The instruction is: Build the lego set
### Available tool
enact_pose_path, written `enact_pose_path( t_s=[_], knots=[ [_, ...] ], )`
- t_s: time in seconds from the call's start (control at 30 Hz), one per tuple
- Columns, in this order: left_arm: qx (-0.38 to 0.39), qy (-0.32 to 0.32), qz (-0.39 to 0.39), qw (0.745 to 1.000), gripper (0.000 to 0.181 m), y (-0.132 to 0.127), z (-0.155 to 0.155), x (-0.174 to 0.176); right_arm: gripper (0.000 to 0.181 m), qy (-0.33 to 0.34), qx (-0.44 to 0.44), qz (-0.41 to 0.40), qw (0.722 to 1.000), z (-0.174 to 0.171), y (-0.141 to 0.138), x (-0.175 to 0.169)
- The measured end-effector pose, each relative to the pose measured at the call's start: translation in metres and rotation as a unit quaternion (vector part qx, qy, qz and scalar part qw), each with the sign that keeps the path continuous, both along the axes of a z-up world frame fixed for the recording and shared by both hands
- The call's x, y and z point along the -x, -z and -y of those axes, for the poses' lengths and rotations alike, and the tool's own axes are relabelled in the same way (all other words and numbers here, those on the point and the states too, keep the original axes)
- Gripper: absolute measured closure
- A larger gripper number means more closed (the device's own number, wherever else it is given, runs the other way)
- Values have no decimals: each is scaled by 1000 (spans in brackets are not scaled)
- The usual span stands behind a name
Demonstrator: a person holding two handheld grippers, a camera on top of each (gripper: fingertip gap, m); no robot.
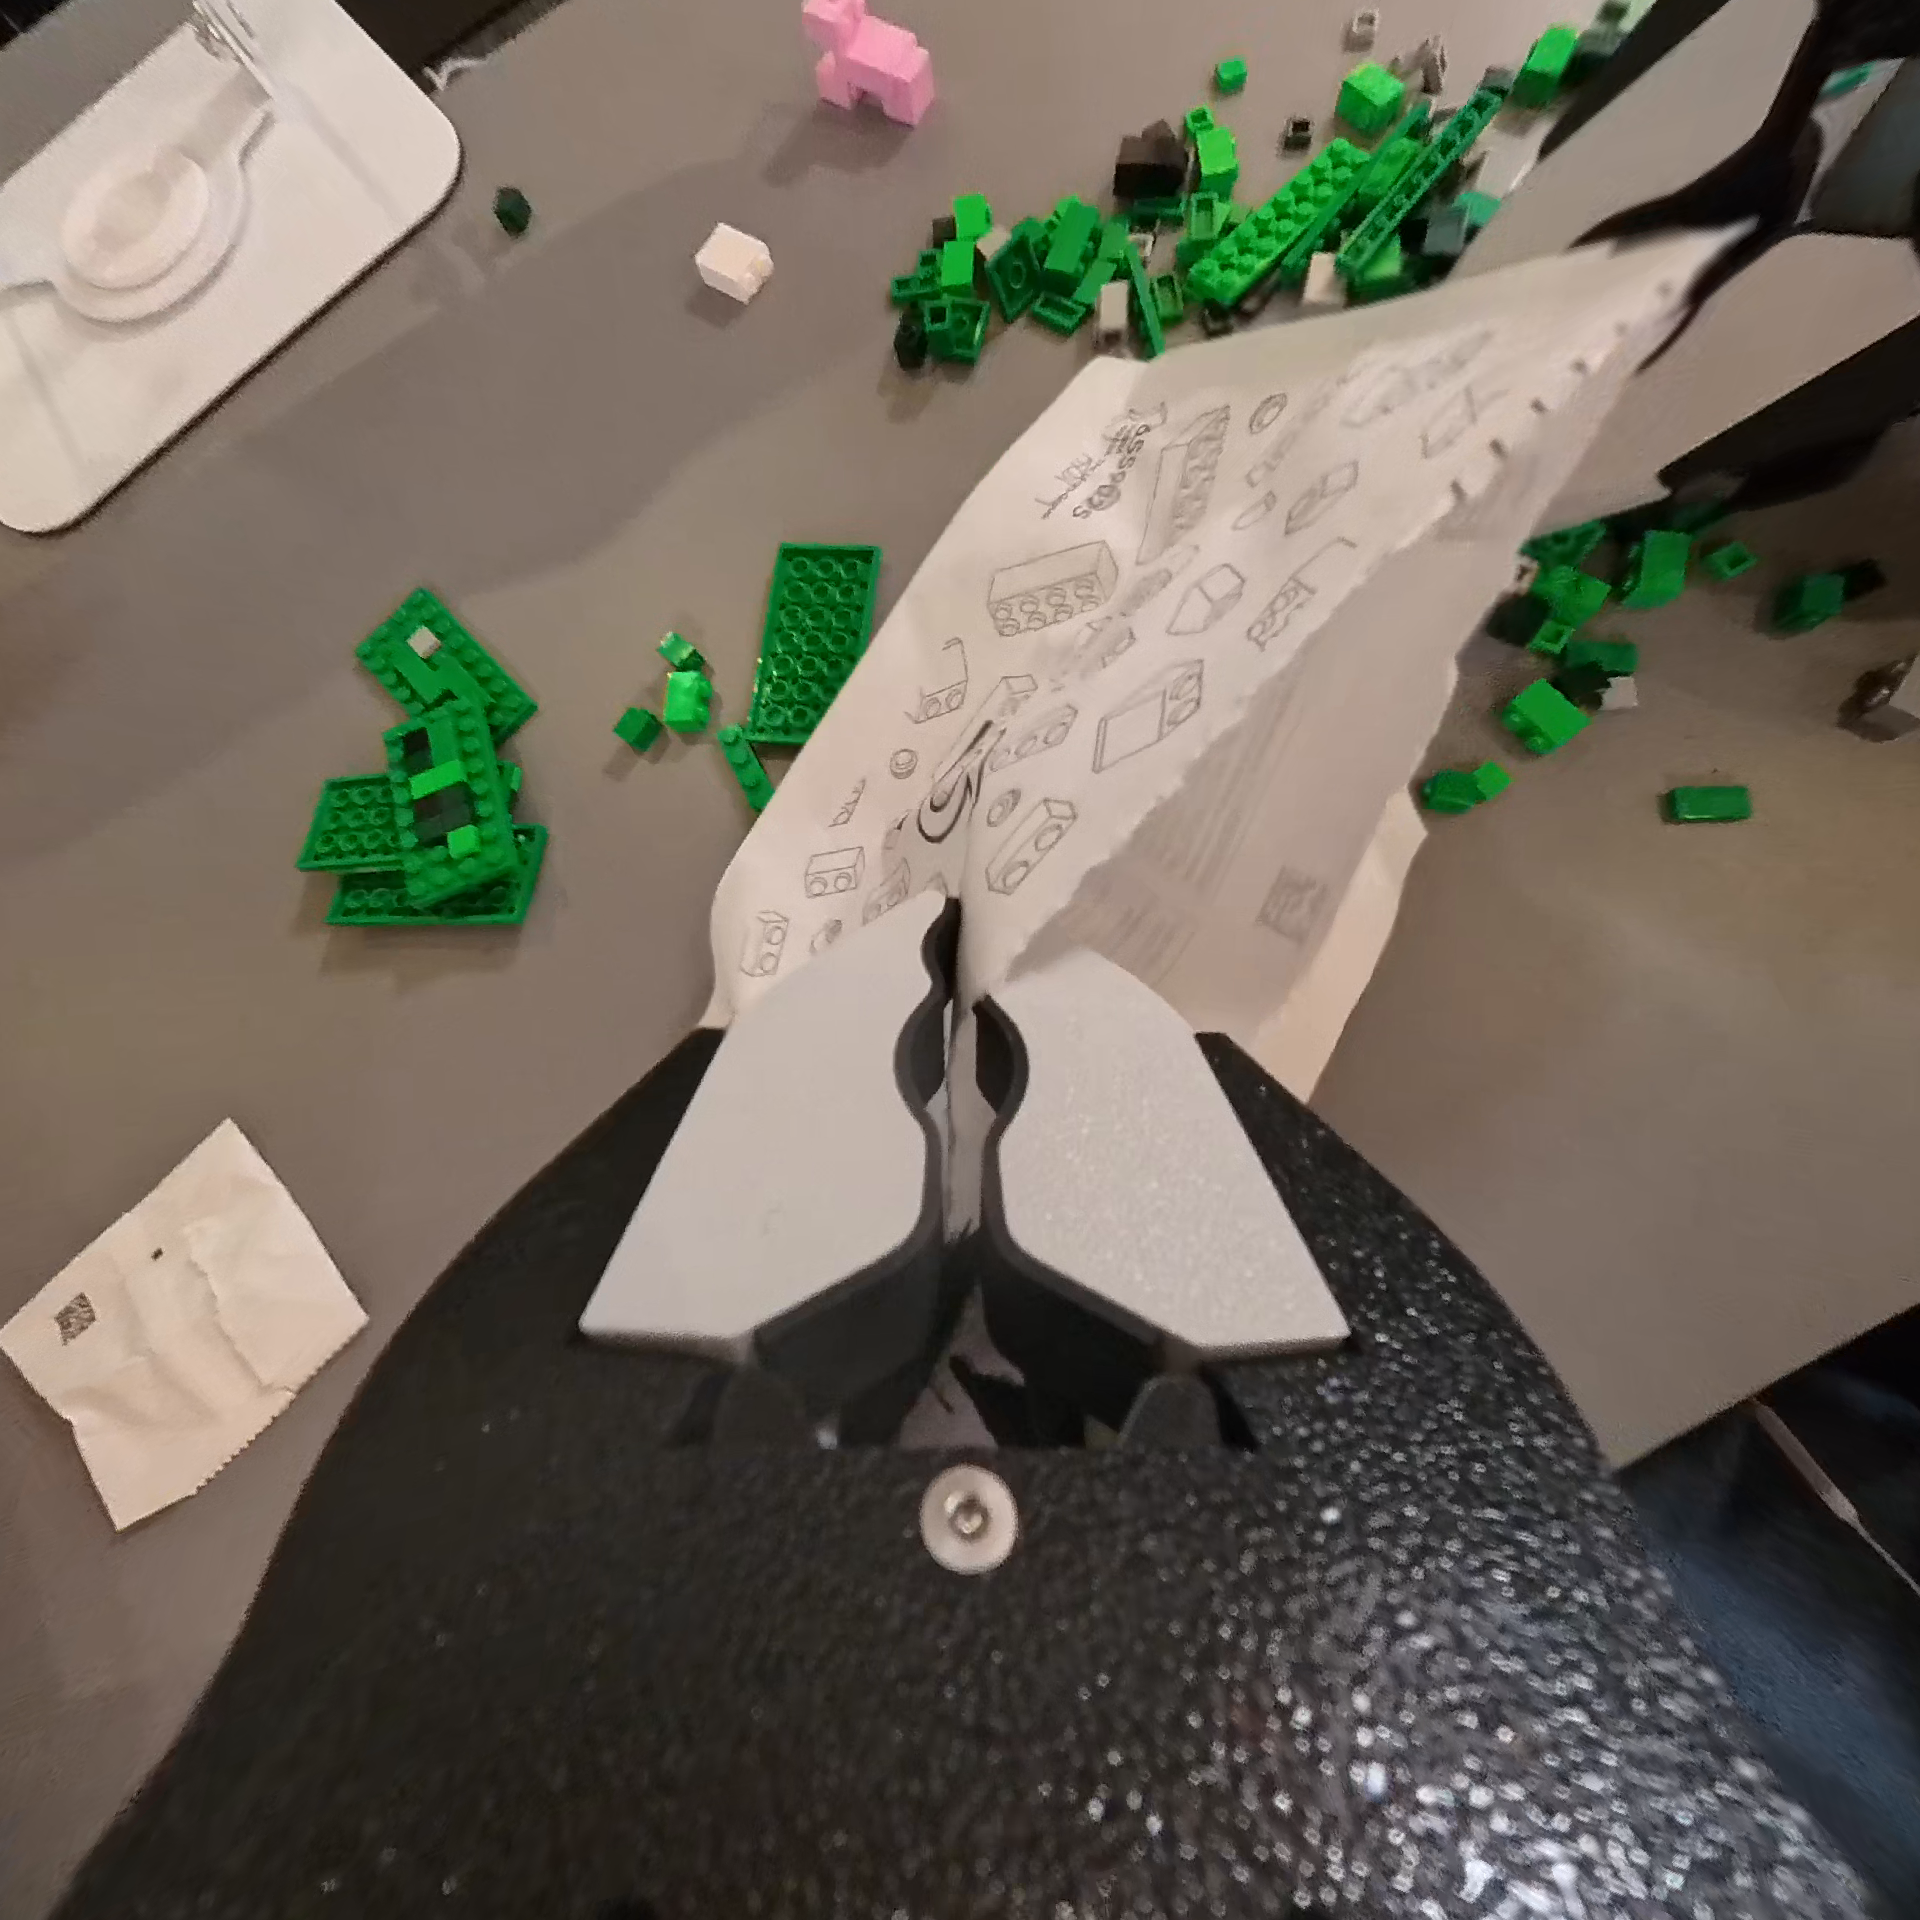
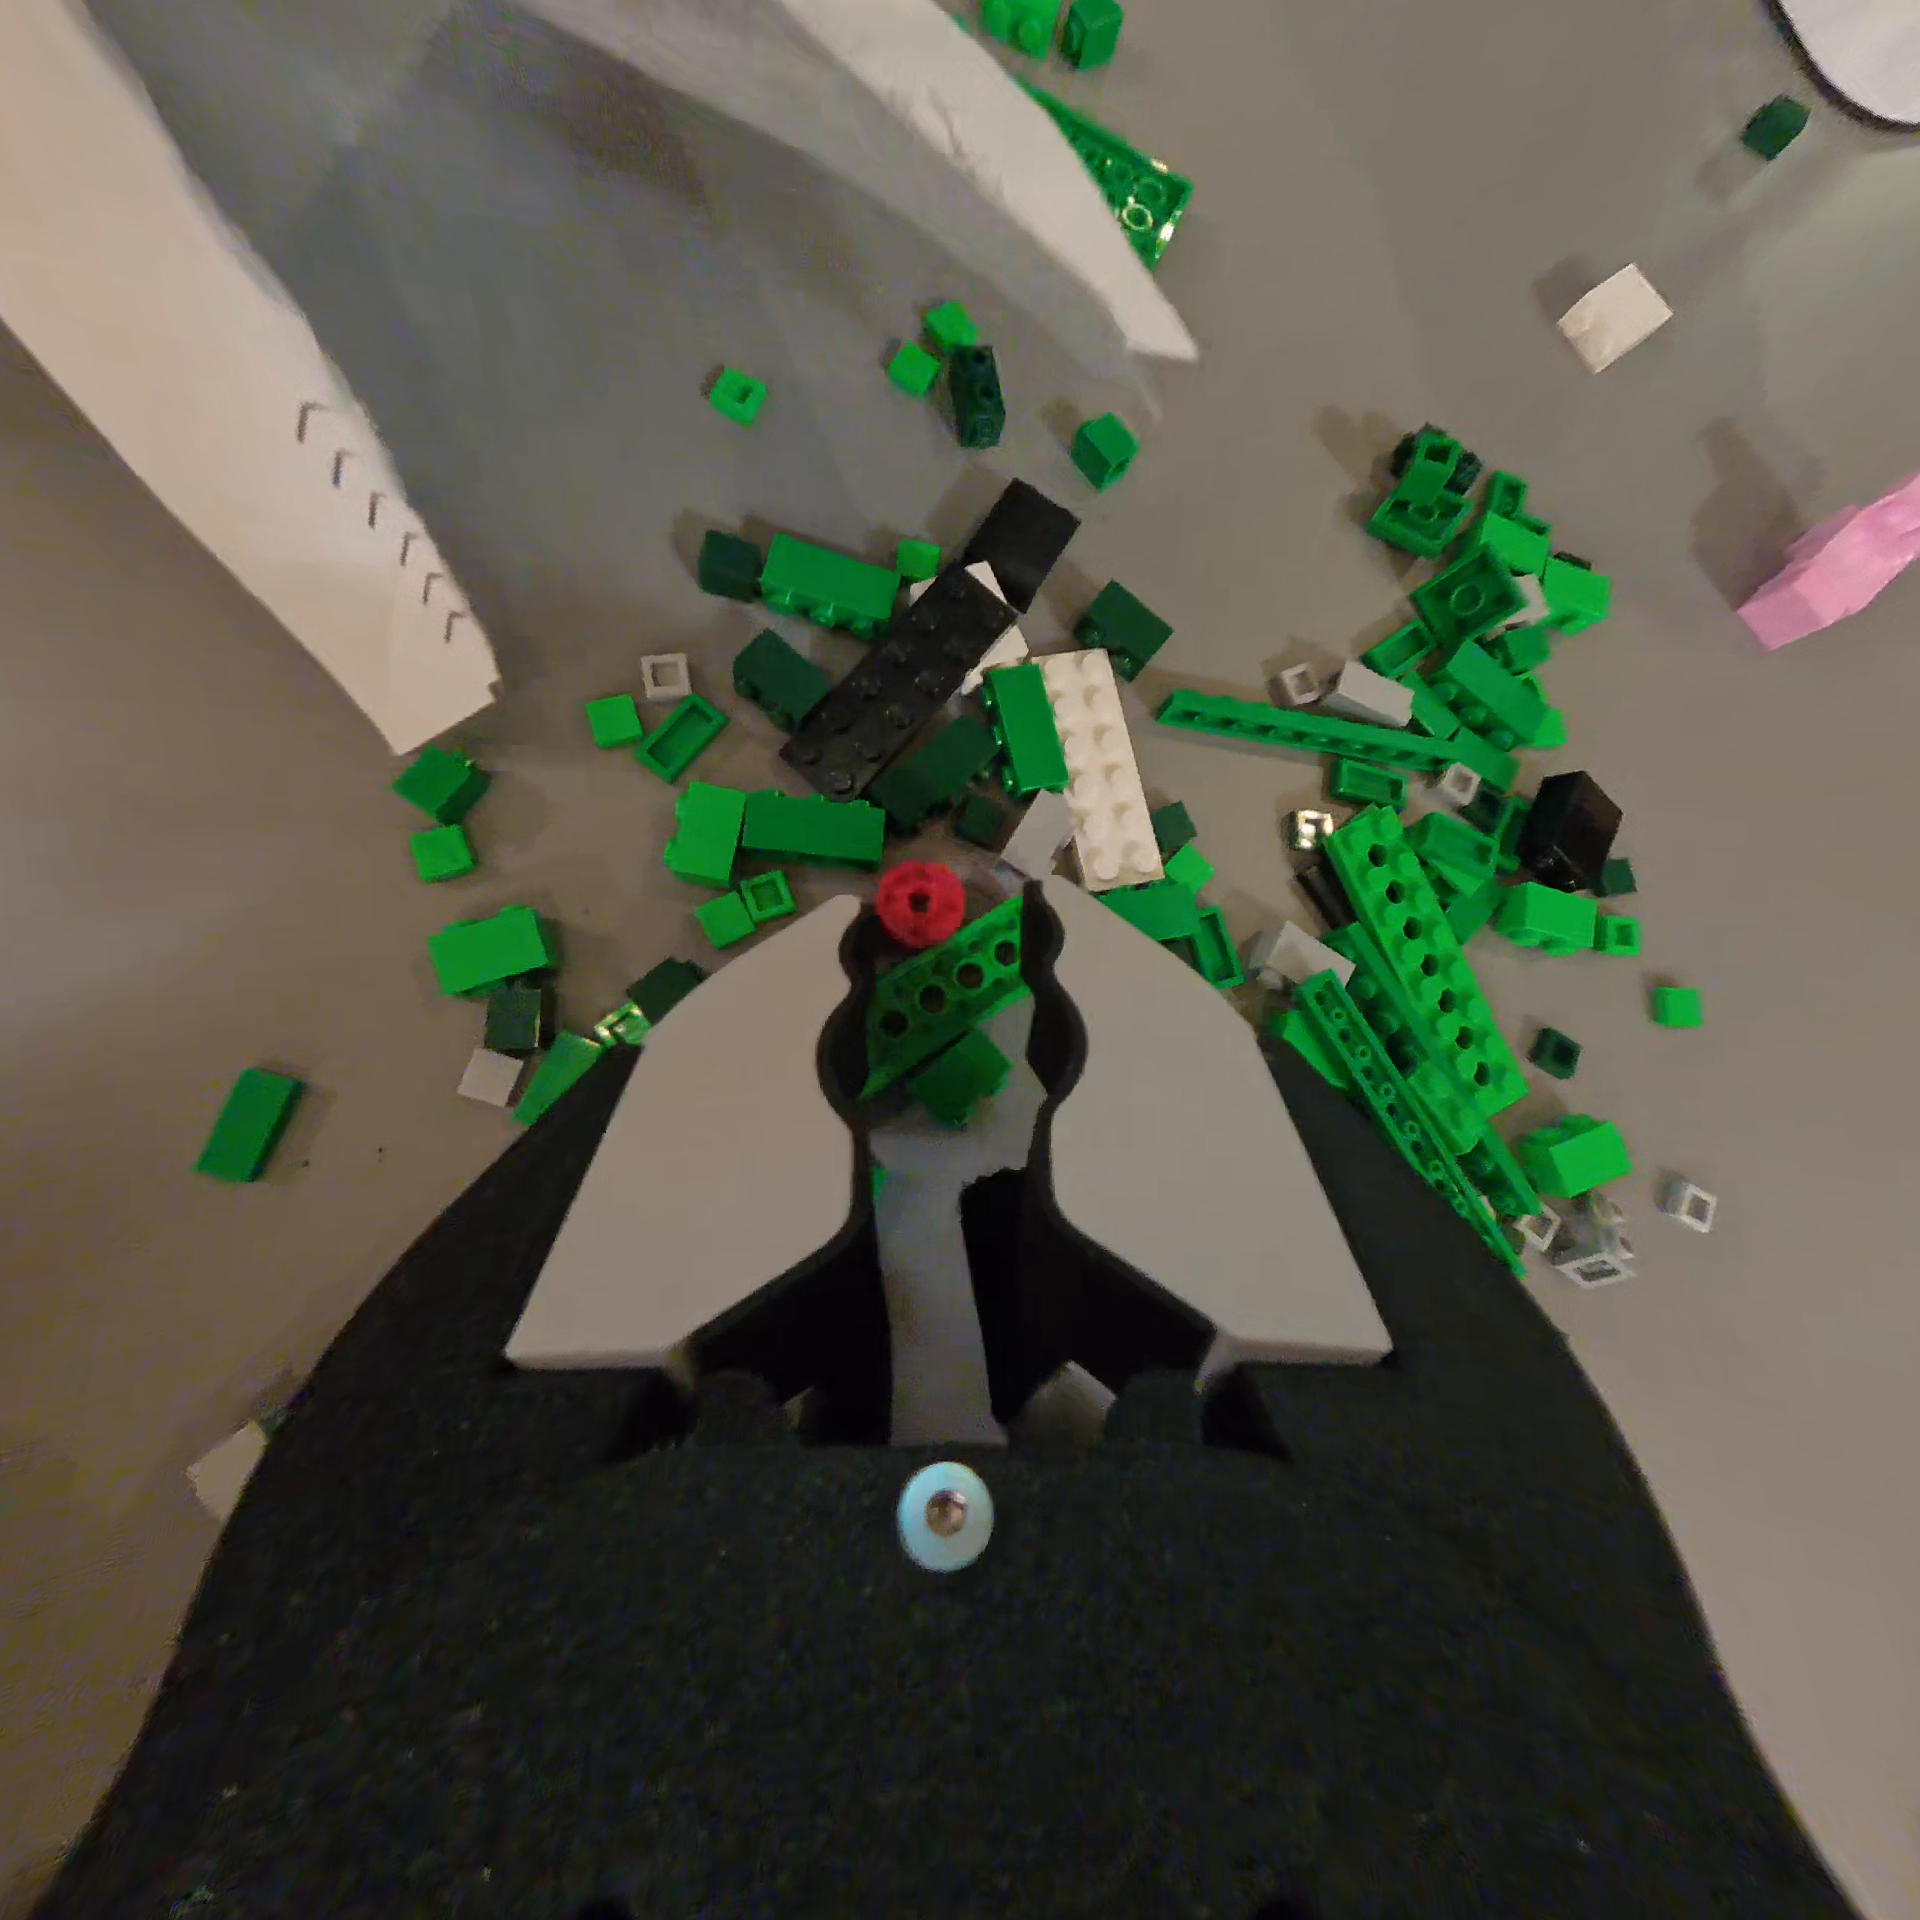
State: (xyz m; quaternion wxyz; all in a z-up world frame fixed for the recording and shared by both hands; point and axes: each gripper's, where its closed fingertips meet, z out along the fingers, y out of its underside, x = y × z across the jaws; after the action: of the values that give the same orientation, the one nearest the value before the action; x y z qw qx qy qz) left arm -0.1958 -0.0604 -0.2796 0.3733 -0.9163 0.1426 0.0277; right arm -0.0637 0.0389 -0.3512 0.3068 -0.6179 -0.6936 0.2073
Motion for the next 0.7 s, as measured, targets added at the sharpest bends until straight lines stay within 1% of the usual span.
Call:
enact_pose_path(
  t_s=[0.1,0.17,0.23,0.3,0.37,0.4,0.5,0.53,0.57,0.6,0.67,0.7],
  knots=[
    [-36,10,-18,999,181,-8,-6,3,146,13,3,-21,1000,-5,-10,-3],
    [-71,26,-45,996,181,-16,-11,4,144,25,34,-66,997,-6,-25,0],
    [-110,61,-88,988,181,-23,-15,3,145,25,112,-137,984,1,-47,11],
    [-150,62,-142,977,181,-31,-20,7,143,30,208,-199,957,5,-70,25],
    [-183,73,-191,962,181,-36,-24,7,129,34,314,-234,919,5,-89,38],
    [-194,75,-211,955,181,-36,-25,8,119,34,374,-251,892,4,-100,44],
    [-223,73,-247,940,181,-38,-29,10,96,35,537,-284,793,-12,-124,54],
    [-233,72,-248,938,181,-38,-30,11,95,26,582,-292,759,-17,-130,56],
    [-240,72,-249,936,181,-38,-31,12,94,22,612,-292,735,-21,-133,58],
    [-245,75,-252,933,181,-38,-31,12,94,23,624,-283,728,-23,-130,61],
    [-255,85,-265,926,181,-38,-32,11,102,31,612,-237,754,-19,-113,68],
    [-261,84,-271,923,181,-38,-32,11,108,22,608,-225,761,-15,-110,71]
  ],
)
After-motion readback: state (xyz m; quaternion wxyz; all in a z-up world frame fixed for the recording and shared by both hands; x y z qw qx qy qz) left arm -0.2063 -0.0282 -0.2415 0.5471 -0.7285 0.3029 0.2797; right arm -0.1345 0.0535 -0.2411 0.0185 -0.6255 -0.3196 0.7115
